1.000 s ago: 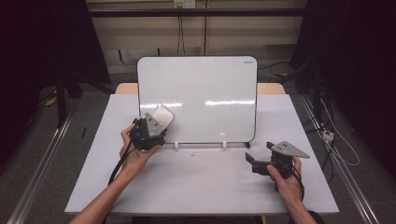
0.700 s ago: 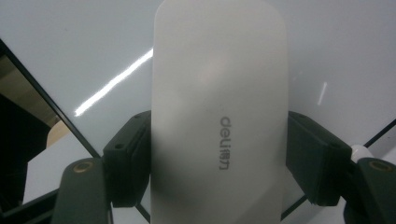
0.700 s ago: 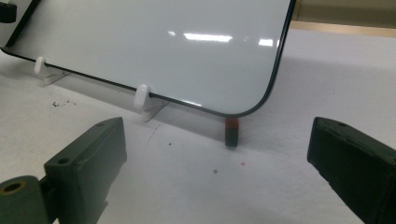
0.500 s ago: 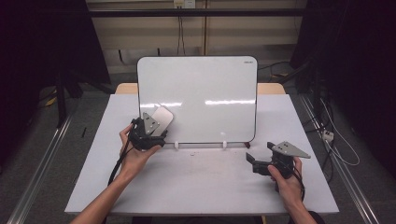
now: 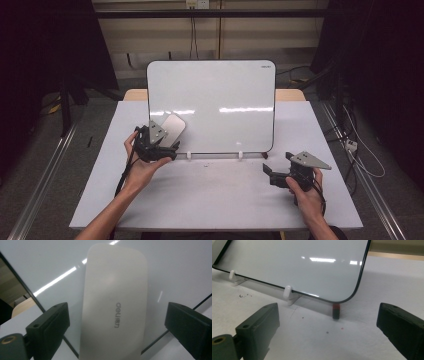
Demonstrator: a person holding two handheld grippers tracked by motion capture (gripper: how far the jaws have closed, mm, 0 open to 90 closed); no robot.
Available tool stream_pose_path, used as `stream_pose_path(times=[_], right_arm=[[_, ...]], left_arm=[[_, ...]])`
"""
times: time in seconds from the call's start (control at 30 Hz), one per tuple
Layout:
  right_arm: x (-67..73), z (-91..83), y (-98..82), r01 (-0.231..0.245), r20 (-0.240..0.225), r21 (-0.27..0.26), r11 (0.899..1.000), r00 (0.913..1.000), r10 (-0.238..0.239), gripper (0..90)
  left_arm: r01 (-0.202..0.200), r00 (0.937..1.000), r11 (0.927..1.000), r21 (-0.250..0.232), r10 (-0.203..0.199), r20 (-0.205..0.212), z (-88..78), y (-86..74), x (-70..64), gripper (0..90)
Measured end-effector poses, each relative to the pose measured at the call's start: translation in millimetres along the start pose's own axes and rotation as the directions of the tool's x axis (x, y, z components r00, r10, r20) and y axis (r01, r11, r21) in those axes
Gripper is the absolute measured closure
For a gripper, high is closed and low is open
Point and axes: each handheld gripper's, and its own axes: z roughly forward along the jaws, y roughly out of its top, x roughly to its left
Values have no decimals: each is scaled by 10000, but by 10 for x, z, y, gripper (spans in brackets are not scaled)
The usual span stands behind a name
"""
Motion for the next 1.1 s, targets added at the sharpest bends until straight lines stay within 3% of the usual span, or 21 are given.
stream_pose_path(times=[0.07,0.17,0.3,0.43,0.53,0.77,0.93,1.0,1.1], right_arm=[[2,-2,0,23,-14,7,10000,10000,-23,45],[-1,-2,-2,4,42,9,10000,10000,-4,46],[-1,0,-2,-33,51,21,10000,10000,32,47],[1,0,-2,-5,30,25,10000,10000,4,47],[-3,0,-4,-22,43,27,10000,10000,22,47],[-1,1,-4,-11,35,55,10000,10000,11,47],[0,2,-4,7,35,58,10000,10000,-7,48],[0,3,-4,-11,43,63,10000,10000,11,48],[2,4,-5,-8,42,64,10000,10000,8,49]], left_arm=[[361,9987,9993,17,-361,369,-42,-6,44,54],[710,9963,9974,-158,-702,491,-107,-17,83,52],[1259,9866,9920,-10,-1251,1051,-156,-32,112,47],[1129,9890,9936,-14,-1123,964,-229,-41,81,47],[1351,9830,9908,-35,-1335,1260,-278,-74,72,48],[1234,9882,9922,-158,-1214,935,-402,-188,57,55],[1326,9868,9911,-61,-1315,948,-478,-297,75,55],[1529,9828,9882,-34,-1517,1052,-507,-346,89,55],[1462,9847,9892,64,-1462,950,-555,-412,91,55]])
